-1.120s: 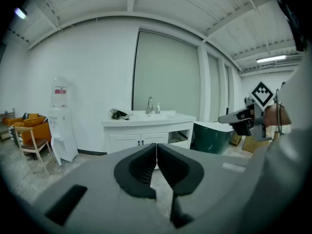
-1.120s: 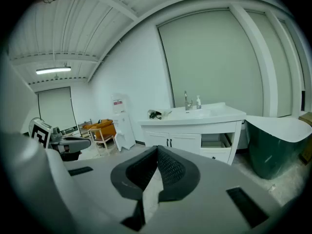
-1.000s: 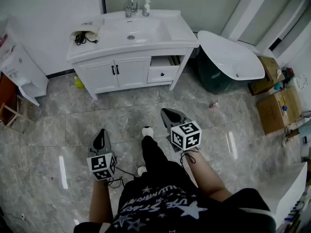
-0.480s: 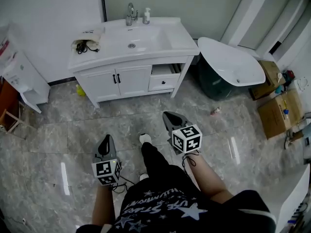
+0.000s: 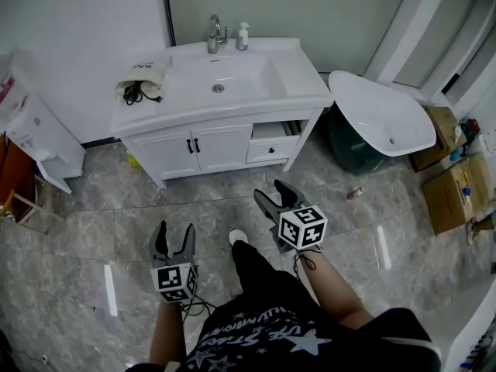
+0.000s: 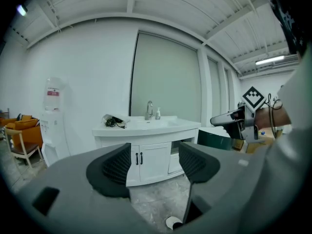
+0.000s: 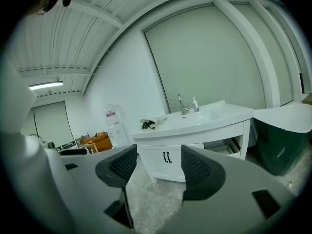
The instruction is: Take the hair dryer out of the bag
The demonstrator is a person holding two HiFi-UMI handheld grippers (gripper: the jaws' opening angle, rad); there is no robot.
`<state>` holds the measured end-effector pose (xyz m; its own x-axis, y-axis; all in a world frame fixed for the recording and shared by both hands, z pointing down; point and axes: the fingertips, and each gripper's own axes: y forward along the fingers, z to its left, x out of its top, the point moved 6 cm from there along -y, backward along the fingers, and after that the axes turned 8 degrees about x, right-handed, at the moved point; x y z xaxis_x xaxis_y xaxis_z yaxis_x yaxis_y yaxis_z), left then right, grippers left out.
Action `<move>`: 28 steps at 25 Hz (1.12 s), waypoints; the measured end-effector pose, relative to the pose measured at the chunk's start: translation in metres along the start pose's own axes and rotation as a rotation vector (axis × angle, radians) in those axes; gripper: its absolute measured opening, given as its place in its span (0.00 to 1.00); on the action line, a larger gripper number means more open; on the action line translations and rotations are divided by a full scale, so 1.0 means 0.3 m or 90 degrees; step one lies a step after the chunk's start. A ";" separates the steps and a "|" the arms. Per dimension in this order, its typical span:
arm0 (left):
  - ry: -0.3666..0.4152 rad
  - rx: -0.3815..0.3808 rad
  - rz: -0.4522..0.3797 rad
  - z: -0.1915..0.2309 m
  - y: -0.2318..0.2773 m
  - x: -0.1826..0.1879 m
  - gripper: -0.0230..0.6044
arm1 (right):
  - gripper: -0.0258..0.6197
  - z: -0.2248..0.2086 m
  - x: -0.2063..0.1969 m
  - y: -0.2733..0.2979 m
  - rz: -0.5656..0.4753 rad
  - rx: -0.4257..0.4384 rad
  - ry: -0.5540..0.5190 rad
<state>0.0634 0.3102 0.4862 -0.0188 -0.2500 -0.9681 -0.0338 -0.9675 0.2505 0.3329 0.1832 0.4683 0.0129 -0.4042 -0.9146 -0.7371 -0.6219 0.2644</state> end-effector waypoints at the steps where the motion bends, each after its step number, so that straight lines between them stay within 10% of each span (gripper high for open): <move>1: 0.000 -0.003 0.007 0.006 0.037 0.004 0.53 | 0.47 -0.025 0.010 0.033 0.002 0.000 0.006; 17: 0.004 0.027 0.040 0.062 0.711 0.221 0.56 | 0.48 -0.476 0.301 0.609 0.022 0.031 0.052; 28: 0.002 0.126 0.033 0.266 0.876 0.301 0.56 | 0.47 -0.524 0.373 0.925 0.054 0.098 0.063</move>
<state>-0.0268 0.0363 0.4653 -0.0218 -0.3000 -0.9537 -0.2293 -0.9270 0.2968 0.2359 -0.1401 0.4875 0.0077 -0.5196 -0.8544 -0.8330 -0.4760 0.2820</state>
